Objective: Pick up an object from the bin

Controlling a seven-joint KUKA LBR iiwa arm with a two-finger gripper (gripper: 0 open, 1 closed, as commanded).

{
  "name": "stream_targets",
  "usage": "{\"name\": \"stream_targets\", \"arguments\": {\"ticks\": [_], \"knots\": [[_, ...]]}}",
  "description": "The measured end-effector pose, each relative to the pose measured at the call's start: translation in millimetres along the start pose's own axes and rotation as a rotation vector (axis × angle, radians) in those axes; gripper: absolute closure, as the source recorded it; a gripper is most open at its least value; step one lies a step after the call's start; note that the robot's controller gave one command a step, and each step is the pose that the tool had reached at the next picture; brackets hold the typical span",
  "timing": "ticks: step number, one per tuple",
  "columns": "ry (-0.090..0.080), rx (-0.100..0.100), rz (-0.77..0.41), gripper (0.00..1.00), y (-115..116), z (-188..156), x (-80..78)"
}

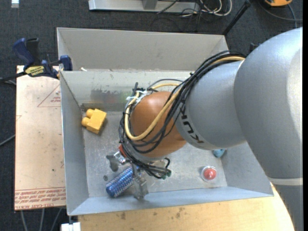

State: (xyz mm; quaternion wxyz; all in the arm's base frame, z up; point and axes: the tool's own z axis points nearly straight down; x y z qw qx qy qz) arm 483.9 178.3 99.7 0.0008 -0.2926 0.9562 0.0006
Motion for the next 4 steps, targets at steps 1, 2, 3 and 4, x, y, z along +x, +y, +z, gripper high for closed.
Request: {"name": "stream_targets", "arguments": {"ticks": [1,2,3,4], "knots": [[-0.005,0.002,0.001,0.00,-13,30,-8.1],[-0.007,0.001,0.004,0.00,-13,30,-9.2],[-0.004,0.000,0.004,1.00,-12,31,-8.2],[-0.002,0.000,0.005,1.00,-12,-7,-8.8]]}}
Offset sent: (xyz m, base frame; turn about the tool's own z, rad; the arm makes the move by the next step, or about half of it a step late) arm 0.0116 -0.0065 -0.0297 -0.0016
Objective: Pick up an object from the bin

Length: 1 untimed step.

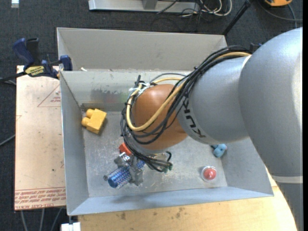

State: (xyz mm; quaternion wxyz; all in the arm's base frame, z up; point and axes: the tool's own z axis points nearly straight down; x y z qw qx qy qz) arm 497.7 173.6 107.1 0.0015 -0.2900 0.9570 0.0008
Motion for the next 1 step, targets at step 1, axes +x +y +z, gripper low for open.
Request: {"name": "stream_targets", "arguments": {"ticks": [1], "knots": [[-0.003,0.001,0.001,1.00,0.5,-55.6,-1.7]]}}
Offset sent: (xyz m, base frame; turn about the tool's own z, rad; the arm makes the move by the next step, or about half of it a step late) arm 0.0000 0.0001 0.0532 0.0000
